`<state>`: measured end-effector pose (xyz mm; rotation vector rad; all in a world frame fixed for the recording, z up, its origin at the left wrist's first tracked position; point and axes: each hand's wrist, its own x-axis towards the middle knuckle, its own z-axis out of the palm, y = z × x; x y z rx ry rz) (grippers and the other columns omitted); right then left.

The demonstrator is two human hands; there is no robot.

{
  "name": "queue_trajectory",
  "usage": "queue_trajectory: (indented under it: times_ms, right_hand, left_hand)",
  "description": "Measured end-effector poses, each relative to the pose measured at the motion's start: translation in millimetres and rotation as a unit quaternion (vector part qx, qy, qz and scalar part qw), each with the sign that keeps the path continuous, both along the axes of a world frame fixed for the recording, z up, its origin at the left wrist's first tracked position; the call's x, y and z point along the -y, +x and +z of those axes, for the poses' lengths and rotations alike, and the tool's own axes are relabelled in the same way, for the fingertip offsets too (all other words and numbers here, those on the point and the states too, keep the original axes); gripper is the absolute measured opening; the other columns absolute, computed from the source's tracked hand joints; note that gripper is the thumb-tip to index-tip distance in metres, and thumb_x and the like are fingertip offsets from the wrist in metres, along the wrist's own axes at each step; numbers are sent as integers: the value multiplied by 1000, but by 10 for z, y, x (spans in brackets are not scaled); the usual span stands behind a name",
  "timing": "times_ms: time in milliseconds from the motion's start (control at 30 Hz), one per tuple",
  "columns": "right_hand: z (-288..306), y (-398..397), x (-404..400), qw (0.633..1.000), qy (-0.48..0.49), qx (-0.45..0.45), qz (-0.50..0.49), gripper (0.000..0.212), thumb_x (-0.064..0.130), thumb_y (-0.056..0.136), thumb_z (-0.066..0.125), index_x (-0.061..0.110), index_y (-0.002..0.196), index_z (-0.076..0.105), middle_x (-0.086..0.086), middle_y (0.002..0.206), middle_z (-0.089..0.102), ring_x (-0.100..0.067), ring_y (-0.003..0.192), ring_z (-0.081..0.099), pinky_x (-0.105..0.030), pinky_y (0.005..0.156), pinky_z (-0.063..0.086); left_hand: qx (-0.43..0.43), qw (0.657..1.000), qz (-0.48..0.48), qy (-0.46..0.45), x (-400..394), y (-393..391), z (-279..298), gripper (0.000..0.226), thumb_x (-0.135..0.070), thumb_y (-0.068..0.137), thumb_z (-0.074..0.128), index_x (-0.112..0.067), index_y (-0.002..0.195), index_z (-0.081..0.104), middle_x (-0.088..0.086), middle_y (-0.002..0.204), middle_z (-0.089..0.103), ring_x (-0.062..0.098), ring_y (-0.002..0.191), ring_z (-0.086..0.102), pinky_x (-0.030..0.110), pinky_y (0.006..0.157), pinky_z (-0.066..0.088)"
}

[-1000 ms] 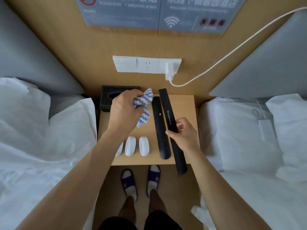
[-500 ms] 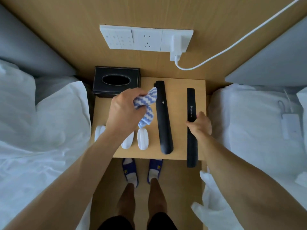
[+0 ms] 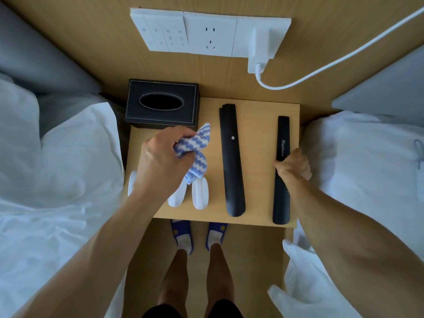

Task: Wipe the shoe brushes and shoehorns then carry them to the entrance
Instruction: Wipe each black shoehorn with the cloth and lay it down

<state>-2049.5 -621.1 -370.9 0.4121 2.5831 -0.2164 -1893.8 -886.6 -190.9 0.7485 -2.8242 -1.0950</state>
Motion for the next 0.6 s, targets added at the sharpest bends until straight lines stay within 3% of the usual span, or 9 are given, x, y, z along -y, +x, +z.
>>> queue_trajectory:
  times_ms: [133, 267, 333, 500, 600]
  right_hand:
    - [81, 129, 135, 998, 24, -36, 40, 71, 46, 80, 78, 12, 133, 47, -14, 131, 53, -34, 118, 55, -47, 89, 51]
    - [128, 531, 593, 983, -20, -16, 181, 70, 57, 83, 71, 15, 132, 46, -7, 121, 56, -27, 106, 61, -36, 70, 49]
    - [108, 737, 841, 977, -41, 12, 208, 69, 58, 81, 72, 14, 127, 46, -5, 118, 55, -26, 106, 61, -36, 69, 47]
    - [67, 922, 1110, 986, -33, 49, 153, 65, 40, 81, 80, 11, 128, 45, -9, 123, 55, -29, 110, 60, -40, 80, 52]
    - [77, 869, 1093, 992, -53, 79, 82, 63, 27, 80, 82, 10, 128, 45, -12, 127, 55, -32, 114, 58, -42, 87, 54]
  left_hand:
    - [-2, 1000, 9, 9, 17, 3, 22, 27, -13, 85, 71, -22, 110, 67, -15, 92, 59, -14, 77, 54, -3, 57, 40]
    - [-10, 1000, 12, 15, 64, 38, 34, 27, -12, 84, 72, -23, 108, 67, -17, 91, 58, -16, 77, 54, -1, 57, 39]
    - [-9, 1000, 16, 17, 109, 94, 24, 28, -13, 85, 73, -25, 109, 66, -18, 92, 57, -17, 77, 54, 1, 60, 40]
    - [-21, 998, 42, 40, 262, 305, 9, 32, -12, 85, 73, -31, 109, 63, -20, 95, 58, -16, 84, 57, 0, 61, 45]
    - [-30, 997, 52, 47, 322, 396, 41, 35, -8, 84, 73, -34, 102, 60, -32, 89, 54, -24, 86, 54, -3, 62, 42]
